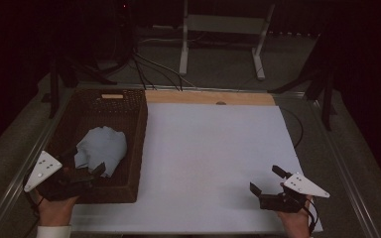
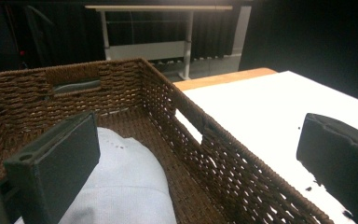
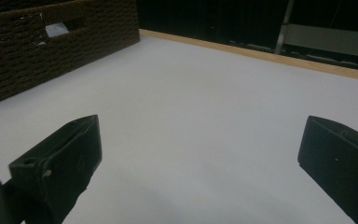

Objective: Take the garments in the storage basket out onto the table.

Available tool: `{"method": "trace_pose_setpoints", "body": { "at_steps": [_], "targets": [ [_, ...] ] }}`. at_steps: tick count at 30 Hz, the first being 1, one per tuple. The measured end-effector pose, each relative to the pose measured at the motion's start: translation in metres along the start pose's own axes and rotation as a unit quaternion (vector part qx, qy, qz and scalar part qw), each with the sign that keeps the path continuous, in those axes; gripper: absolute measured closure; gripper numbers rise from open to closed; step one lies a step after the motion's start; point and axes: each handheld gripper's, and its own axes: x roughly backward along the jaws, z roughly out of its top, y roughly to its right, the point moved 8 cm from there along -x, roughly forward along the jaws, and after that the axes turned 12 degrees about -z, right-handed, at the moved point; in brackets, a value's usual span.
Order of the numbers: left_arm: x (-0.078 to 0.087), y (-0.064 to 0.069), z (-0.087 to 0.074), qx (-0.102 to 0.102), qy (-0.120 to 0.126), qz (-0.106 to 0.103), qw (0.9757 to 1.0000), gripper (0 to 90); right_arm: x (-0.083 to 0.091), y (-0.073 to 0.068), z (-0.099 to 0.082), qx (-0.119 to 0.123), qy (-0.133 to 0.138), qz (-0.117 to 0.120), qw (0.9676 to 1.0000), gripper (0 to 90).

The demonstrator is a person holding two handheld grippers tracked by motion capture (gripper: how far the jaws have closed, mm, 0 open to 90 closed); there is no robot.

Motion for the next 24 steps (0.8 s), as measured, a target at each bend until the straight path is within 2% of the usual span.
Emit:
{"method": "trace_pose_setpoints", "body": {
  "at_steps": [6, 10, 24],
  "targets": [
    [-0.002, -0.006, 0.002, 0.002, -0.014, 0.010, 0.9999, 0.5, 0.001, 0.001, 0.000, -0.004, 0.002, -0.001, 1.0000, 0.0],
    [-0.004, -0.015, 0.001, 0.008, -0.035, 0.028, 0.9989, 0.5, 0.001, 0.001, 0.000, -0.004, 0.003, 0.000, 1.0000, 0.0],
    [-0.009, -0.029, 0.004, 0.010, -0.071, 0.042, 0.9966, 0.5, 0.001, 0.003, 0.001, -0.006, 0.004, -0.002, 1.0000, 0.0]
  ]
}}
